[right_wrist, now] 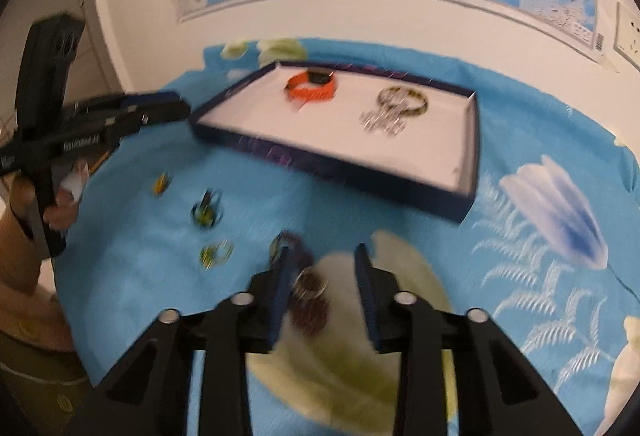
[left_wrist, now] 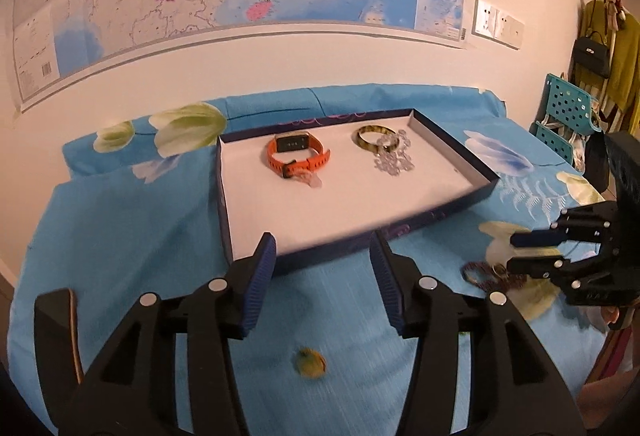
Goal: Organize jewelry
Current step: 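Grasp the dark beaded necklace with the right gripper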
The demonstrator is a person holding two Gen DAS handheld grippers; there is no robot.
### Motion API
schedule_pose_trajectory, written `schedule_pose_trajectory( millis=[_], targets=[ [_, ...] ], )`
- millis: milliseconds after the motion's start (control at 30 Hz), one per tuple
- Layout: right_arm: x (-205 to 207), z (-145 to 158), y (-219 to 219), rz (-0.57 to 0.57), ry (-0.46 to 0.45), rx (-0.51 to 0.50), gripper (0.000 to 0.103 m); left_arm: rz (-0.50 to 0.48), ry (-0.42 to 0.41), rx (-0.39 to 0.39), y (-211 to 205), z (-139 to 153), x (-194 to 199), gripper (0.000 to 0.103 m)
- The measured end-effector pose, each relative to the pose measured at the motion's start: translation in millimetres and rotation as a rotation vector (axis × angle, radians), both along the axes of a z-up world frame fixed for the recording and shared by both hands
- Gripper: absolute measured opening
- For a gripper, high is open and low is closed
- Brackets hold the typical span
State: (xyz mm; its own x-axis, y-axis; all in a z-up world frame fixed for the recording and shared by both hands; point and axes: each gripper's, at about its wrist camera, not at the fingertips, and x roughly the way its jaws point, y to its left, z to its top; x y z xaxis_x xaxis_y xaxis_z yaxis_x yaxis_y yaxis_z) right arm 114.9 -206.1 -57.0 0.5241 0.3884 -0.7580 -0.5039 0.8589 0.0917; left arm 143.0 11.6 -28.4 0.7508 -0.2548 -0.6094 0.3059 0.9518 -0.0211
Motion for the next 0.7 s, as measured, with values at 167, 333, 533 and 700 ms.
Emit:
schedule_pose_trajectory(
  millis=[167, 333, 533, 700],
  targets=[
    [-5, -7, 11, 0.018, -0.003, -0.033, 0.015, 0.003, 0.016, -0.016, 2, -5, -14, 0.049],
    [-4, -11, 11, 0.014, 0.002, -0.033, 0.005, 0.013, 0.033, -0.035, 7, -9, -22, 0.049],
    [-1, 1, -2, -0.037, -0.041, -0.001, 0.004, 0.001, 0.042, -0.040, 9, -12, -31, 0.049],
    [12, -5, -15, -0.116, -0.038, -0.049, 0.003, -0.018, 0.057, -0.028, 6, -19, -38, 0.049]
  ],
)
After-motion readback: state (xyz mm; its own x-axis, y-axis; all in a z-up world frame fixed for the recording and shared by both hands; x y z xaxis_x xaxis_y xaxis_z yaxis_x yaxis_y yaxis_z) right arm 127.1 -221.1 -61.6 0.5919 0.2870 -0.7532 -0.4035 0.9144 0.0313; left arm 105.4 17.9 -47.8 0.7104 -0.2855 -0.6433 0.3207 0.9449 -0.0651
